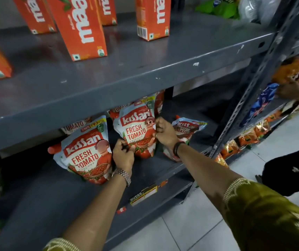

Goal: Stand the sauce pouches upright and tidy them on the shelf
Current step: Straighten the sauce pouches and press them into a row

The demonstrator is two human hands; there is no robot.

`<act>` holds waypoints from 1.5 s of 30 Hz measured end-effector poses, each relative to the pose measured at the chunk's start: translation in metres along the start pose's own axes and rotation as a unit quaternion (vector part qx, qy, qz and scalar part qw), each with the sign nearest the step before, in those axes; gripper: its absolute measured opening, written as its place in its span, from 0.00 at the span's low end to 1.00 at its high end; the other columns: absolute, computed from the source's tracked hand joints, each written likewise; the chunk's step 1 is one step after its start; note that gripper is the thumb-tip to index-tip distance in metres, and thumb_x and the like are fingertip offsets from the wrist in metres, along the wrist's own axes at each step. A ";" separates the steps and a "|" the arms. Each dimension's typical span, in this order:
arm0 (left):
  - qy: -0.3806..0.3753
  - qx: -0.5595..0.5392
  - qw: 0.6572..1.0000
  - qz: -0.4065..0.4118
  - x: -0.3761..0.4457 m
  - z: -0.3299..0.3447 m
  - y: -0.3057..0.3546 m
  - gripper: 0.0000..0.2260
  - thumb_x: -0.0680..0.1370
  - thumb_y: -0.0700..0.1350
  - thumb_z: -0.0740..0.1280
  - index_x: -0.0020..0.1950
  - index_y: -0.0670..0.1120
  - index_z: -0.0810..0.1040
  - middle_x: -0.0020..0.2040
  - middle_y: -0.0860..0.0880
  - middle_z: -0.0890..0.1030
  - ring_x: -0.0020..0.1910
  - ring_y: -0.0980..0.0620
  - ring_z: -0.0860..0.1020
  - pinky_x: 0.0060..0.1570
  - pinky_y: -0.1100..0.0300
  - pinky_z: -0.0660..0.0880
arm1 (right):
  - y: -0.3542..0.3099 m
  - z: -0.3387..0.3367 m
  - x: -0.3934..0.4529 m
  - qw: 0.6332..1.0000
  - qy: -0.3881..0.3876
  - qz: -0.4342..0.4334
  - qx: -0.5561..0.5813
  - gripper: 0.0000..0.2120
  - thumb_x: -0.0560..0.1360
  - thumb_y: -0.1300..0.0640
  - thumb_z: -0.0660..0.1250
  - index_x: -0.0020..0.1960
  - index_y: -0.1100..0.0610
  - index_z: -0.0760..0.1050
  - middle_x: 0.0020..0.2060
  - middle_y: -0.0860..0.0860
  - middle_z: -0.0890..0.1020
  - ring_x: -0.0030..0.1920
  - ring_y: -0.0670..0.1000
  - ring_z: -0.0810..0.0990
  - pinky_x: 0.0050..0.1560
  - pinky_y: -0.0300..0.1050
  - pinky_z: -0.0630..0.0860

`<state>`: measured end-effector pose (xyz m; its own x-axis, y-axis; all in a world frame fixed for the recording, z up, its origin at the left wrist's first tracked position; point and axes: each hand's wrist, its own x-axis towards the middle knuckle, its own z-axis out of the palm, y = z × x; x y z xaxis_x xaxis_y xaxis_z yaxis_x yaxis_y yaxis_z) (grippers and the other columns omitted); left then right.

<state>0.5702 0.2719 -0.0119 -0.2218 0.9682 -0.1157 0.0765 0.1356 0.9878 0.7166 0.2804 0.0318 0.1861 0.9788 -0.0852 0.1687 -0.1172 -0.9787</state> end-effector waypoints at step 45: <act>-0.031 0.010 0.999 -0.015 -0.058 0.161 0.025 0.07 0.80 0.41 0.59 0.49 0.46 0.76 0.43 0.47 0.80 0.42 0.51 0.79 0.34 0.67 0.79 | 0.039 -0.158 0.029 0.989 0.033 0.026 0.140 0.09 0.79 0.62 0.59 0.43 0.51 0.70 0.45 0.55 0.80 0.40 0.52 0.79 0.25 0.34 0.74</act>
<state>0.7417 0.2528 0.0023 -0.1644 0.9746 -0.1522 0.0896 0.1684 0.9816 0.8816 0.2772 0.0210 0.2526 0.9584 -0.1330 -0.1160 -0.1065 -0.9875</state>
